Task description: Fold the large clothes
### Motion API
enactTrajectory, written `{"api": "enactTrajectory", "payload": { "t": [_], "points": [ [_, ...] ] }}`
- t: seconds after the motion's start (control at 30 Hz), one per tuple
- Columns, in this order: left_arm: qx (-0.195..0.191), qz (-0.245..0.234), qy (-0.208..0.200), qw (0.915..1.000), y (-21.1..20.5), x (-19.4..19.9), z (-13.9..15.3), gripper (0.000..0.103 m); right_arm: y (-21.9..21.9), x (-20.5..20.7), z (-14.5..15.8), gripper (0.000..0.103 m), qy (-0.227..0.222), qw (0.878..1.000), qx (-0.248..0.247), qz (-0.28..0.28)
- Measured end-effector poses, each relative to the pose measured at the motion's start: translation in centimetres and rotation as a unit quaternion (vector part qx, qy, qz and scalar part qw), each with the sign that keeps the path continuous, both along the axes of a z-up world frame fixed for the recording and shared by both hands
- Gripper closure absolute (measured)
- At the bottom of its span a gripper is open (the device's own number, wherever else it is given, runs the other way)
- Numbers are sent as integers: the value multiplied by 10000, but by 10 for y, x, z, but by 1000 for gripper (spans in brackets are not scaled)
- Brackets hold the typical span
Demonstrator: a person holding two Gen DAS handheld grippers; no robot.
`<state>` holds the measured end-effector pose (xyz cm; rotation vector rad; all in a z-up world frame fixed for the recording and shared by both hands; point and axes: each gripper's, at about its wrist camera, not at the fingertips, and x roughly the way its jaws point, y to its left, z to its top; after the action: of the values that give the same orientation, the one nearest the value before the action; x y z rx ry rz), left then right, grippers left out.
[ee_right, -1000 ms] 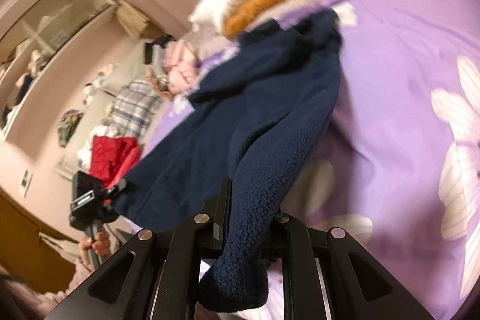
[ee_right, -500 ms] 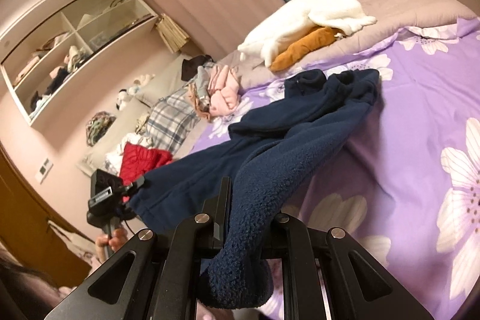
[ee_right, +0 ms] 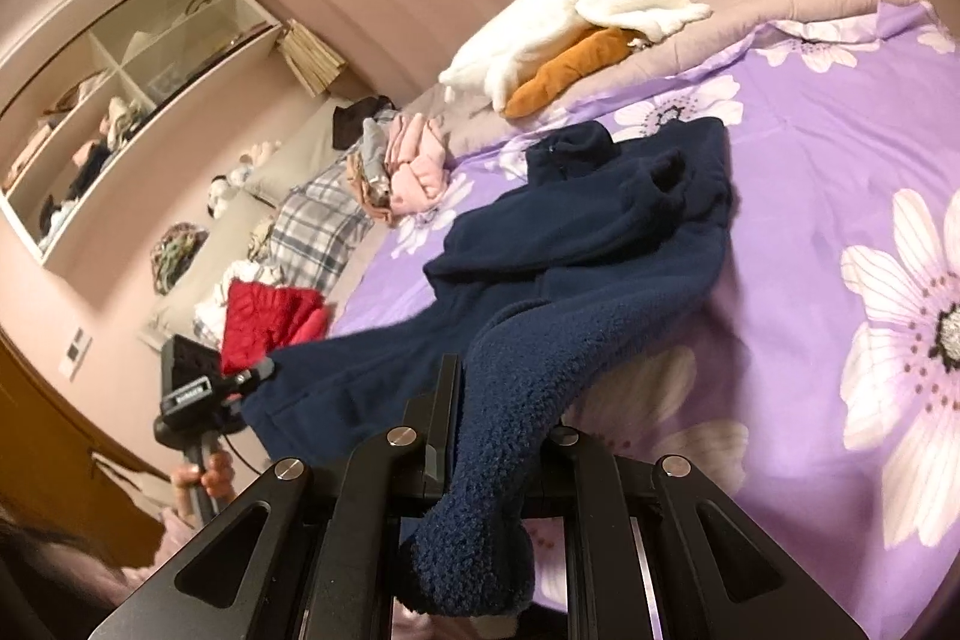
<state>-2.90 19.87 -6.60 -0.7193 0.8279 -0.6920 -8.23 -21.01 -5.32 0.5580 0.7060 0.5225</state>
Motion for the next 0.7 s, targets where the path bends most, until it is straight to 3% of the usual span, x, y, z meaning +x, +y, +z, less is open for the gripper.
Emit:
{"api": "enactTrajectory", "payload": {
  "t": [0.47, 0.7],
  "points": [
    [105, 375, 192, 9991, 0, 122, 10, 87, -37, 115, 12, 89, 264, 9961, 662, -520],
    [291, 548, 557, 9965, -4, 195, -7, 86, -48, 191, -7, 89, 749, 9905, 861, -767]
  ]
}}
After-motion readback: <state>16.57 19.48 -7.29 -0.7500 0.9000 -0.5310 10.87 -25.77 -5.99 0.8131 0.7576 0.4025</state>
